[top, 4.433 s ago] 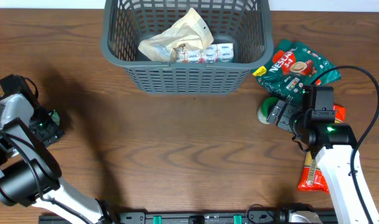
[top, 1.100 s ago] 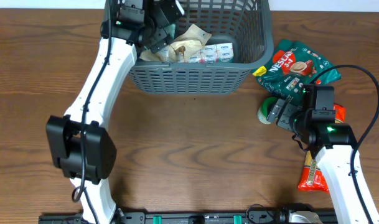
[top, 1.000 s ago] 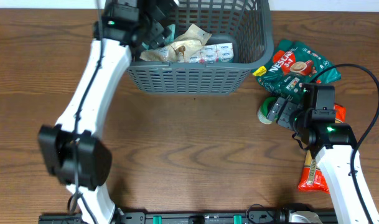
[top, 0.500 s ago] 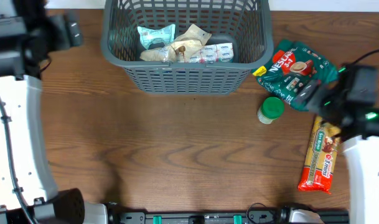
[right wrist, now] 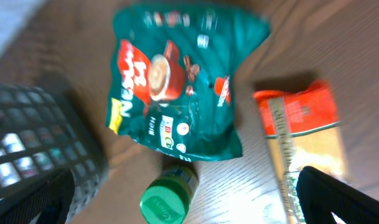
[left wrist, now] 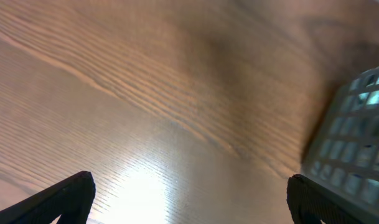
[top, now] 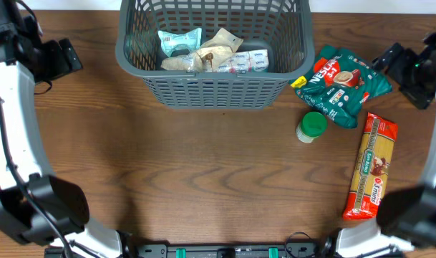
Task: Pack container
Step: 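Grasp the green Nescafé coffee pouch with the right gripper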
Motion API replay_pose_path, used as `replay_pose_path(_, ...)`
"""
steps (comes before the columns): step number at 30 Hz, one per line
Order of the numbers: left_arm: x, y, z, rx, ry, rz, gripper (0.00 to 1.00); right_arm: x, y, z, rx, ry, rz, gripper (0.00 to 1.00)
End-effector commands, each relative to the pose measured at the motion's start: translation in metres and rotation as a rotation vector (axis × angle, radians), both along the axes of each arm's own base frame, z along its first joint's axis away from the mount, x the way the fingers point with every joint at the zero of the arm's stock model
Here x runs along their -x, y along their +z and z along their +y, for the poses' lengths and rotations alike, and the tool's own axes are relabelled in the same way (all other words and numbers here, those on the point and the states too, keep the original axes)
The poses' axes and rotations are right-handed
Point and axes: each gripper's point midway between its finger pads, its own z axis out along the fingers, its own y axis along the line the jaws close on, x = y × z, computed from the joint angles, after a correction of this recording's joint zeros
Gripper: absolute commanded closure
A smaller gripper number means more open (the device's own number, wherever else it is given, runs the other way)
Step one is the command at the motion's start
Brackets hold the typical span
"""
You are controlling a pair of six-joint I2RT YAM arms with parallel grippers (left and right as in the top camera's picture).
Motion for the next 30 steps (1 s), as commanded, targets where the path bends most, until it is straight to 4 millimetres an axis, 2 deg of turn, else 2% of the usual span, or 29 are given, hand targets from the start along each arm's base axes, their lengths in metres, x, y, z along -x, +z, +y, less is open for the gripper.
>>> replay_pose_path(1, -0.001, -0.019, 0.001, 0.028, 0.004, 0.050, 0.01, -0.011, -0.039, 0.006, -0.117, 0.050, 0.068, 0.01)
replay_pose_path(4, -0.001, -0.029, 0.001, 0.036, 0.004, 0.077, 0.01, -0.016, -0.075, 0.004, -0.151, 0.048, 0.147, 0.01)
replay_pose_path(9, -0.003, -0.030, 0.001, 0.035, 0.001, 0.075, 0.01, -0.029, -0.124, -0.001, -0.177, 0.046, 0.207, 0.01)
replay_pose_path(14, -0.003, -0.030, 0.001, 0.032, -0.007, 0.076, 0.01, -0.041, -0.153, -0.003, -0.179, 0.054, 0.216, 0.01)
replay_pose_path(21, -0.003, -0.030, 0.001, 0.032, -0.008, 0.077, 0.01, -0.060, -0.180, -0.001, -0.149, 0.128, 0.185, 0.01)
replay_pose_path(25, -0.003, -0.030, 0.001, 0.032, -0.008, 0.077, 0.01, -0.062, -0.197, 0.004, -0.156, 0.138, 0.204, 0.01)
replay_pose_path(28, -0.003, -0.030, 0.001, 0.033, -0.007, 0.078, 0.01, -0.060, -0.214, 0.008, -0.169, 0.144, 0.237, 0.10)
replay_pose_path(30, -0.002, -0.030, 0.001, 0.033, -0.007, 0.078, 0.01, -0.056, -0.226, 0.011, -0.182, 0.146, 0.266, 0.23)
